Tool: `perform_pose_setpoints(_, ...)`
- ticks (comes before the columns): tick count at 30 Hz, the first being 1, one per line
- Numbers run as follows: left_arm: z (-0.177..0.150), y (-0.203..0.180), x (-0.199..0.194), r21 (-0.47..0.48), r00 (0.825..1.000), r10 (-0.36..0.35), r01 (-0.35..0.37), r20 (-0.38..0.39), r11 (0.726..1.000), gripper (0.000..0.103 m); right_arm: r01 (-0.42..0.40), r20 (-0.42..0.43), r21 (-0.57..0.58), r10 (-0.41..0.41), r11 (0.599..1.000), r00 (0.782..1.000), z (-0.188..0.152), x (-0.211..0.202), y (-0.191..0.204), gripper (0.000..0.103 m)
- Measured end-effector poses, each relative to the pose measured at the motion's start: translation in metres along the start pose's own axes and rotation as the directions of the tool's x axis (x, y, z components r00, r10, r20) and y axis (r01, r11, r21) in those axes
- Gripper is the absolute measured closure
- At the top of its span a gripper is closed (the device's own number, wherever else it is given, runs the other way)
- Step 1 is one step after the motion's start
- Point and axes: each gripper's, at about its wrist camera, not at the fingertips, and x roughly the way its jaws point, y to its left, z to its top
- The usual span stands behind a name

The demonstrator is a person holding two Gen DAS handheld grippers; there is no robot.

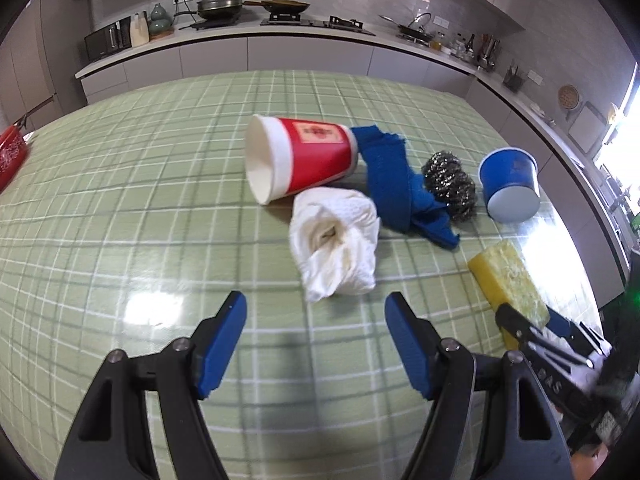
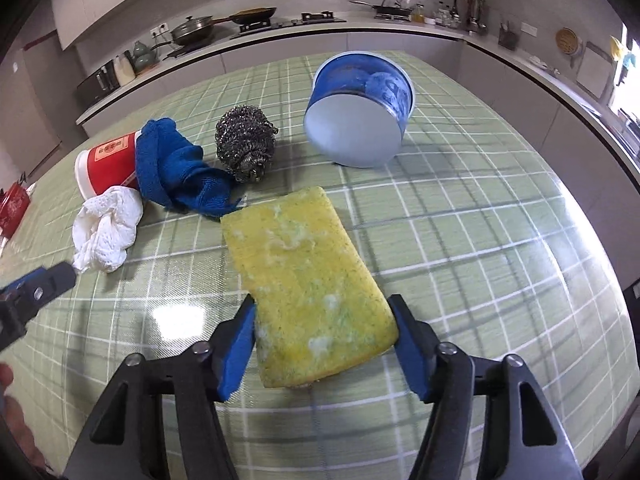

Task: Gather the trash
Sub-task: 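Grasp the yellow sponge with the right tool while the left tool grasps the white tissue, then carry the sponge and tissue over the black bin and open both tools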

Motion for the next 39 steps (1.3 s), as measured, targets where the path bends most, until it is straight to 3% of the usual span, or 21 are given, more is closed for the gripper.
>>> perform_pose_setpoints(3, 0.006, -0.004, 0.010, -0.019, 1.000, 0.004, -0.005, -0.010, 1.000, 0.027, -0.027, 0.003, -0.003, 0.027, 1.000, 1.000, 0.001, -0.002, -0.007, 0.044)
perform_pose_setpoints(13, 0.019, -0.015, 0.039, -0.036, 1.000, -0.013, 0.012, -0.013, 0.999, 0.027, -0.049, 0.004, 0.010, 0.049, 0.999, 0.999, 0.001, -0.004, -0.018, 0.044)
perform_pose_setpoints(15, 0.018, -0.014, 0.042, -0.052, 0.999, -0.038, 0.037, -0.015, 0.998, 0.031, -0.054, 0.002, 0.005, 0.054, 0.999, 0.999, 0.001, -0.003, -0.018, 0.044)
perform_pose_setpoints(17, 0.017, -0.012, 0.045, -0.064, 0.999, -0.049, 0.047, -0.023, 0.997, 0.047, -0.056, 0.001, -0.002, 0.056, 0.998, 0.998, 0.001, -0.003, -0.018, 0.044)
perform_pose_setpoints(23, 0.013, -0.009, 0.038, -0.087, 0.997, -0.076, 0.075, -0.009, 0.993, 0.064, -0.076, 0.003, 0.008, 0.076, 0.997, 0.997, 0.006, 0.000, -0.021, 0.040)
perform_pose_setpoints(32, -0.005, -0.007, 0.007, -0.073, 0.993, -0.115, 0.115, 0.009, 0.991, 0.068, -0.100, 0.019, 0.000, 0.100, 0.995, 0.995, 0.004, -0.005, -0.023, 0.048)
perform_pose_setpoints(39, -0.017, -0.029, -0.017, -0.037, 0.988, -0.156, 0.157, 0.017, 0.987, 0.068, -0.127, 0.050, 0.020, 0.126, 0.992, 0.991, 0.002, -0.024, -0.045, 0.048)
